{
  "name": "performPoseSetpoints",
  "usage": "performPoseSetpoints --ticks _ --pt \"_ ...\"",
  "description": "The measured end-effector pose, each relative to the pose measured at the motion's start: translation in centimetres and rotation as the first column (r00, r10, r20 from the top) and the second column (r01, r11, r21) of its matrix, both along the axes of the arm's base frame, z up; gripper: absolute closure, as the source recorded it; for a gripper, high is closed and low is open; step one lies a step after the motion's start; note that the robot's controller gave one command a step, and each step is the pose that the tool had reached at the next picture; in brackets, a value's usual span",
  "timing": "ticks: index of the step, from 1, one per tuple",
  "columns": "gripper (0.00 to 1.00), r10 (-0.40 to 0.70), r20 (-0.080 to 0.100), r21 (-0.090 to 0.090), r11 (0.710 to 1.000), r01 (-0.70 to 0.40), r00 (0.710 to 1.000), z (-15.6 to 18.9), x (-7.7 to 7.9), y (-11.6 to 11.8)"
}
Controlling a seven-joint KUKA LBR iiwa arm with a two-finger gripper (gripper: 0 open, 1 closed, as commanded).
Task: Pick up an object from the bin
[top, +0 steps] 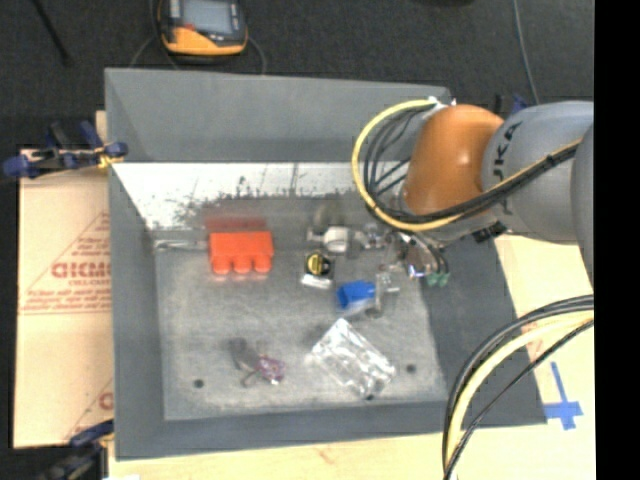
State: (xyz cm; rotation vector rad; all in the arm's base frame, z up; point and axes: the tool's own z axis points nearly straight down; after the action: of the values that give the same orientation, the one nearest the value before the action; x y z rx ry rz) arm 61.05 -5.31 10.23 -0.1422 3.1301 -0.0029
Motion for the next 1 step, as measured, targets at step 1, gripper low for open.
performPoseSetpoints --ticks 1 --pt "0.00 0.020 0.000 -0.001 1.000 -0.020 1.000 2.16 0.02 -0.93"
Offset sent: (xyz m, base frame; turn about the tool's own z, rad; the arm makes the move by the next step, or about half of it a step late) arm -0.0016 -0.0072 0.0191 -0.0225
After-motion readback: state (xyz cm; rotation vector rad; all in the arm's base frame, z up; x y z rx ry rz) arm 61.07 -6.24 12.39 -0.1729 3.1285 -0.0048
